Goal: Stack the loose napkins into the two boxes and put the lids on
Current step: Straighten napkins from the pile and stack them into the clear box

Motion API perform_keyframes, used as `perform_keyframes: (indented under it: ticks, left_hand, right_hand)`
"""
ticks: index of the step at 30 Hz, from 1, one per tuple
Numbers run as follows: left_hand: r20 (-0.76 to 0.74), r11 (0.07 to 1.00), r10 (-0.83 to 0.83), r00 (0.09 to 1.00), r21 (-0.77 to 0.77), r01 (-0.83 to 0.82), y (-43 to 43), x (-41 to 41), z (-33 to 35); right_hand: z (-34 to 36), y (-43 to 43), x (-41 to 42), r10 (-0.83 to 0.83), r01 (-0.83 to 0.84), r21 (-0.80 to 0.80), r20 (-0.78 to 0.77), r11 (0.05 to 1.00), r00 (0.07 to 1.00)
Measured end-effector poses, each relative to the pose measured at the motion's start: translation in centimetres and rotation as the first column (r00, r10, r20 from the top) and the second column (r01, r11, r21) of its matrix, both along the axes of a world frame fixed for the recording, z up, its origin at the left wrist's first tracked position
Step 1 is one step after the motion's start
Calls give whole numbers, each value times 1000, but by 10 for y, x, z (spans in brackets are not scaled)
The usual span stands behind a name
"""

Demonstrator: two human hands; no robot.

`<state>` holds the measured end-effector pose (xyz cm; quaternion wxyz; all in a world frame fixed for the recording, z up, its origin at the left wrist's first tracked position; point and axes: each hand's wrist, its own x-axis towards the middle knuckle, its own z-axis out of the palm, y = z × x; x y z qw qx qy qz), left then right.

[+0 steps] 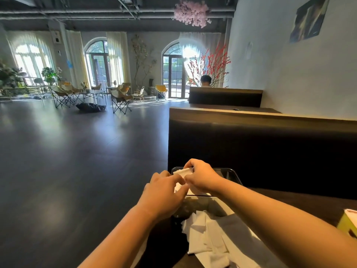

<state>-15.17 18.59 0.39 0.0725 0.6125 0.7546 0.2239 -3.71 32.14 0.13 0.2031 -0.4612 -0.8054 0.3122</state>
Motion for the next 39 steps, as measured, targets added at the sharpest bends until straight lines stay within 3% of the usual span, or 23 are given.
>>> perform_keyframes:
  ticks: [4, 9, 12, 17, 23, 29, 34, 39]
  left_hand:
    - [-68, 999, -31, 997, -23, 29, 1, 0, -3]
    - [59, 999, -27, 998, 26, 25, 4, -2, -3]
    - [120, 995, -20, 993, 95, 8, 5, -3, -1]
    - [191, 997, -36, 981, 71, 23, 5, 2, -2]
    - [218, 997, -35, 975, 75, 19, 6, 5, -1]
    - [248, 999, -8, 969, 36, -1, 8, 3, 0]
    - [258, 999, 1, 966, 42, -12, 11, 4, 1]
    - [287, 1000, -18, 958, 14, 15, 9, 5, 6]
  right_hand:
    - [8, -3, 0, 59, -59, -6, 121, 998, 991]
    - [25, -3, 19, -6, 11, -29, 169, 1000, 986]
    - [34, -8, 26, 32, 6, -175, 212, 985, 977]
    - [35, -20, 11, 153, -66, -383, 202, 922, 967]
    - [49, -31, 2, 135, -23, -588, 147, 809, 980]
    - [38, -22, 6, 176, -74, -609, 109, 789, 978]
    - [45, -27, 3, 221, -41, -652, 197, 757, 955]
    - [63, -40, 5, 195, -33, -478, 295, 878, 935]
